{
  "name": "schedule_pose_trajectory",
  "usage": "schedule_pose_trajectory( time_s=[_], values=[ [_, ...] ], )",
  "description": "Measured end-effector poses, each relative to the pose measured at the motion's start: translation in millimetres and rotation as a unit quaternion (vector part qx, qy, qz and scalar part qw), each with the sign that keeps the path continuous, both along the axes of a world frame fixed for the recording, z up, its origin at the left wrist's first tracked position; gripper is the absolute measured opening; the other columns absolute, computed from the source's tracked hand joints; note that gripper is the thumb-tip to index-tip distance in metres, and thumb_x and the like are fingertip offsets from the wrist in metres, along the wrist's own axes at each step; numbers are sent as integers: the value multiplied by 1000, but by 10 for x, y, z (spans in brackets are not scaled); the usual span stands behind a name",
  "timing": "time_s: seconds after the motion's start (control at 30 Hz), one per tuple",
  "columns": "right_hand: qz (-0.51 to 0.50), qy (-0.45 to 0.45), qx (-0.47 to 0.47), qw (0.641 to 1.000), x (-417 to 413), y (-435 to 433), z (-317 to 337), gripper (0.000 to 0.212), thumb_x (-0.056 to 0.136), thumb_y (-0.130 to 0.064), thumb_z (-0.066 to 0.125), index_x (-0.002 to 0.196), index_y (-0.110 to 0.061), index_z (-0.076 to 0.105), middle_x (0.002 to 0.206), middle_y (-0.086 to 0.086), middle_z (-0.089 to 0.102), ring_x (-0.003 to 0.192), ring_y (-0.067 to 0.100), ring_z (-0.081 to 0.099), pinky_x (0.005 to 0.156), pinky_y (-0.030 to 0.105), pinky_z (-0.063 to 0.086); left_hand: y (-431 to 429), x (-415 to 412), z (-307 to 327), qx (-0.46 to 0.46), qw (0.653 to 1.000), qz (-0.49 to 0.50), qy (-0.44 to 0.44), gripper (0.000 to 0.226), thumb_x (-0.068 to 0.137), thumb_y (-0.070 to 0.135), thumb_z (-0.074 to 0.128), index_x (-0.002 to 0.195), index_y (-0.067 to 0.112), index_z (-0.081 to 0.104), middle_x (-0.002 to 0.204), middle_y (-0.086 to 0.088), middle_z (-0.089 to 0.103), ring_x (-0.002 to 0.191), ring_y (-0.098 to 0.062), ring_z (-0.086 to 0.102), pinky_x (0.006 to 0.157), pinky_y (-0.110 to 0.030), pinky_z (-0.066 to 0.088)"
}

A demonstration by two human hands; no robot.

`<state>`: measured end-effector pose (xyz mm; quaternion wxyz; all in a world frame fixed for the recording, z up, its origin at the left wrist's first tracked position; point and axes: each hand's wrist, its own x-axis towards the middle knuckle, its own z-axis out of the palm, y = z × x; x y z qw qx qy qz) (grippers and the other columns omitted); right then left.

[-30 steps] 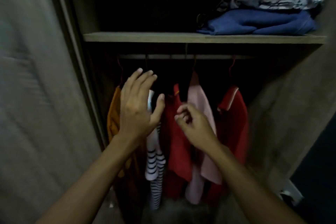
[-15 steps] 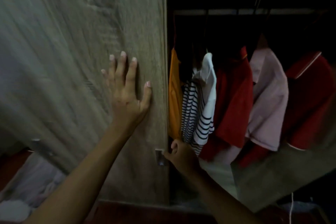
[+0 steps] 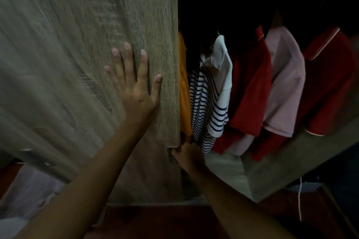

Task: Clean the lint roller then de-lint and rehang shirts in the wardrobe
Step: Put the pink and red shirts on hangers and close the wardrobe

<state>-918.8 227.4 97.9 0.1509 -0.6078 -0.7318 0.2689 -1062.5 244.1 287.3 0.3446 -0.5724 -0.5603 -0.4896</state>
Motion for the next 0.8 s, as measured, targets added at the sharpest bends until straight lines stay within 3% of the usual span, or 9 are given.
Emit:
schedule_pose_trajectory(
  time_s=[0.1,0.27,0.47,0.6,0.8],
  values=[
    [-20,19,-30,999,2,-17,-18,43,89,-55,56,83,-14,69,78,5,69,75,22,66,73,36,58,6,44,2,-1,1000,5,5,56,101,29,55,146,1,36,151,-33,29,145,-36,11,115,-67,4],
    [-30,52,-72,996,250,80,-32,40,89,-52,60,84,-14,69,76,2,66,73,20,65,67,32,53,47,305,8,-19,1000,6,15,58,101,30,54,147,1,34,151,-35,28,146,-34,7,115,-67,1],
    [-84,86,-95,988,955,294,-231,64,69,-73,44,82,-15,69,74,4,73,66,24,71,63,43,63,263,998,-26,-10,1000,-5,16,60,101,33,56,148,6,32,151,-33,29,151,-22,-9,116,-65,0],
    [-125,132,-140,973,1626,424,-145,42,88,-49,61,81,-8,66,65,7,72,50,22,70,47,37,59,477,1653,-57,-6,999,-14,41,63,99,35,59,149,10,32,151,-29,29,151,-22,-11,115,-62,-2],
    [-183,179,-151,955,2722,645,-161,29,98,-29,58,75,-12,60,62,3,66,43,11,61,45,27,54,800,2764,-109,-9,996,-23,87,65,98,45,59,149,14,35,152,-23,39,151,-23,-8,119,-54,0]
  ],
)
